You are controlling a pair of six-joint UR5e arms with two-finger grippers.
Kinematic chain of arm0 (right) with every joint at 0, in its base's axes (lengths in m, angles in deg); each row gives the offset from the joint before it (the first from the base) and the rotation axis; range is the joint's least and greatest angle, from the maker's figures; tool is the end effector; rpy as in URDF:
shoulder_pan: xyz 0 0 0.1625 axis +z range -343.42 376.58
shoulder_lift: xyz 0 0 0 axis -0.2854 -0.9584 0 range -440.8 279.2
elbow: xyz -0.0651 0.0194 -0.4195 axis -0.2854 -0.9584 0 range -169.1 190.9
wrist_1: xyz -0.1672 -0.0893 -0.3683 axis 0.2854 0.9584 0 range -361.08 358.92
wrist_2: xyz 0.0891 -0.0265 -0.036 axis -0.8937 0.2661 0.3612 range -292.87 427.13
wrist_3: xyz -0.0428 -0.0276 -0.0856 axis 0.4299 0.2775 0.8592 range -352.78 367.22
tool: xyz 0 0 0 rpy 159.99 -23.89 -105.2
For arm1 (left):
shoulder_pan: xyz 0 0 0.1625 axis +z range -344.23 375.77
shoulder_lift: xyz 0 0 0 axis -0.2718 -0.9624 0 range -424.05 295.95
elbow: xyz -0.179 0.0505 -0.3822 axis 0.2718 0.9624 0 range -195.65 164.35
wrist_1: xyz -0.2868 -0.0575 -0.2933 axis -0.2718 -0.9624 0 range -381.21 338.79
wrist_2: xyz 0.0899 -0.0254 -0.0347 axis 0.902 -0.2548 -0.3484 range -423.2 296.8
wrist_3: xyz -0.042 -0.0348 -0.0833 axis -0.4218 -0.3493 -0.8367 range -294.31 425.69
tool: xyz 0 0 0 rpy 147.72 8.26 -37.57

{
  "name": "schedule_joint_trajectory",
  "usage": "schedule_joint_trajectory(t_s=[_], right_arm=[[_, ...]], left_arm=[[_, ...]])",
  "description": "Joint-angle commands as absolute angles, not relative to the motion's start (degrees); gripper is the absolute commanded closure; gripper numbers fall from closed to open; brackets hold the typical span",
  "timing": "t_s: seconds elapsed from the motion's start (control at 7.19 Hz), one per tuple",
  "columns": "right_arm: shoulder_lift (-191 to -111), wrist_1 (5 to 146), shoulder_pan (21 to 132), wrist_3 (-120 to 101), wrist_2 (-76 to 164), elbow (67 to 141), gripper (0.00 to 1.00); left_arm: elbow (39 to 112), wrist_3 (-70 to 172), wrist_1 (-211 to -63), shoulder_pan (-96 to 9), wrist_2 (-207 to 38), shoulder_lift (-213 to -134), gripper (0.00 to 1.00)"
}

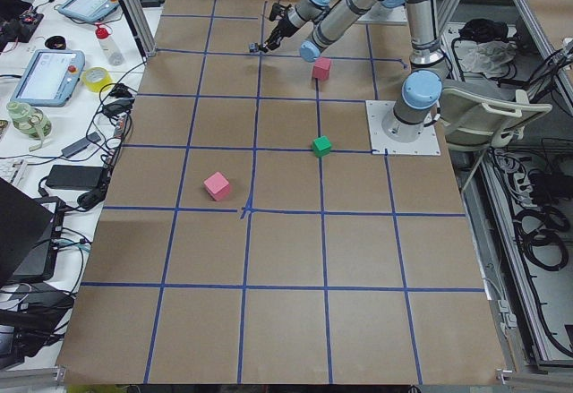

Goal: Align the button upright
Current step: 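Lift and rotate the button with the left gripper, yellow cap up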

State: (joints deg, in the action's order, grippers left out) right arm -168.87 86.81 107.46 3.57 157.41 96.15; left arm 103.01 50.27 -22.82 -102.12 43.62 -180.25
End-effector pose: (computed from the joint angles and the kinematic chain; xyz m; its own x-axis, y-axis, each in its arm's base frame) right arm 0.1406 -0.5049 0.5081 -0.9988 0.0485 0.0042 0.0485 0.9987 -0.0125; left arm -0.3493 -0.4364 0.1988 -0.9913 0.0994 -0.0858 0.1311 0.7917 -0.5967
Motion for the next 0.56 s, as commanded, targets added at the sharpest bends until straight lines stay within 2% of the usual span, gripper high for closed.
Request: schedule_joint_trajectory(t_s=[0.0, 0.14, 0.28, 0.42], right_arm=[[-168.87, 86.81, 107.46, 3.62, 157.48, 96.15, 0.00], [-168.87, 86.81, 107.46, 3.62, 157.39, 96.15, 0.00], [-168.87, 86.81, 107.46, 3.62, 157.39, 96.15, 0.00], [-168.87, 86.81, 107.46, 3.62, 157.39, 96.15, 0.00]], left_arm=[[93.30, 41.93, -54.17, -100.07, 43.32, -174.03, 1.00], [85.24, 33.78, -72.70, -99.46, 40.27, -172.61, 1.00], [80.37, 27.35, -84.89, -97.63, 32.41, -172.42, 1.00], [80.06, 23.37, -88.32, -95.78, 25.20, -172.94, 1.00]])
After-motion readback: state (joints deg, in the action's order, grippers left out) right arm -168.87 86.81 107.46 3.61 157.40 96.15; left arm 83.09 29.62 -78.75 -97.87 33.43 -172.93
